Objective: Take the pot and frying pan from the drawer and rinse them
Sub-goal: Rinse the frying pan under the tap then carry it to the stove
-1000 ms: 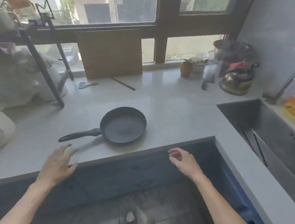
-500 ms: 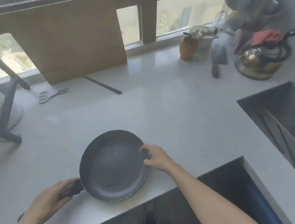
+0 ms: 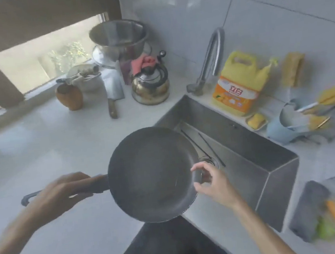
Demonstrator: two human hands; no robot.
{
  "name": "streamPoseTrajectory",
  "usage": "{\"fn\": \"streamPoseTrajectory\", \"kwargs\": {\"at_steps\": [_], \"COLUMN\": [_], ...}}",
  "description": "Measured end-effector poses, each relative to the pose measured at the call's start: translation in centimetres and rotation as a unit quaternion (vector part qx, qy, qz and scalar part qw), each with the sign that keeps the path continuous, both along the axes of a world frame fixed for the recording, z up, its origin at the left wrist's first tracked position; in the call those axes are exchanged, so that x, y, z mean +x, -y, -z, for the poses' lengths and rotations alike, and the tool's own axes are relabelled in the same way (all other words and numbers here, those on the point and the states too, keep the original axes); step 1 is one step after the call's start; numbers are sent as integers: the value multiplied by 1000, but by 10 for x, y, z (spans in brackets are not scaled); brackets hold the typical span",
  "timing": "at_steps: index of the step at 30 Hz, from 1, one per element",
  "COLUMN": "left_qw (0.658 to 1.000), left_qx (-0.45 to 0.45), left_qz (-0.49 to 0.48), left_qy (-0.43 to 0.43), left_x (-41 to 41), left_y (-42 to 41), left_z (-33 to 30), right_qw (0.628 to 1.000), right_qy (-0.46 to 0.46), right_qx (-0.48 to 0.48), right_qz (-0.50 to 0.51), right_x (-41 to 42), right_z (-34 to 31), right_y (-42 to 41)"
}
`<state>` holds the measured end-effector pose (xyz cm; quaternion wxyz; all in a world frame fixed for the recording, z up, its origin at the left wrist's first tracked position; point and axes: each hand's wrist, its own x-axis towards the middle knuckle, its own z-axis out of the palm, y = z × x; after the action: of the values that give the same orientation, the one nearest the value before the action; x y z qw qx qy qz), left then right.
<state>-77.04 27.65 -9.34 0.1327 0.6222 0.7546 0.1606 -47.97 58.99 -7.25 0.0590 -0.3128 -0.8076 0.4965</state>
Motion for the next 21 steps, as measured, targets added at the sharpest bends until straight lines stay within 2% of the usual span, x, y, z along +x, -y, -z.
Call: {"fn": "streamPoseTrajectory", "kwargs": {"at_steps": [1, 2, 4, 6, 10, 13, 16, 21], "left_qw": [1000, 1000, 998, 996, 976, 952, 943, 924], "left_qx": [-28, -13, -42, -59, -155, -199, -209, -227], "left_qz": [-3, -12, 22, 52, 75, 135, 175, 218], "left_qy": [3, 1, -36, -32, -132, -188, -189, -218], "left_x": [-5, 7, -2, -7, -17, -11, -4, 9], "left_y": [-46, -101, -181, -237, -336, -375, -405, -431], "left_z": [-17, -42, -31, -20, 3, 40, 85, 143], "right_qw": [999, 998, 994, 990, 983, 976, 965, 942], "right_qy": [-7, -12, -13, -7, 23, 54, 90, 126], "right_qx": [-1, -3, -15, -22, -30, -51, -89, -129], "right_qz": [33, 64, 108, 143, 179, 203, 231, 282], "right_x": [16, 30, 49, 55, 50, 53, 65, 82], "right_z": [1, 3, 12, 25, 74, 123, 177, 227], "right_y": [-25, -48, -89, -121, -168, -186, -195, -191]}}
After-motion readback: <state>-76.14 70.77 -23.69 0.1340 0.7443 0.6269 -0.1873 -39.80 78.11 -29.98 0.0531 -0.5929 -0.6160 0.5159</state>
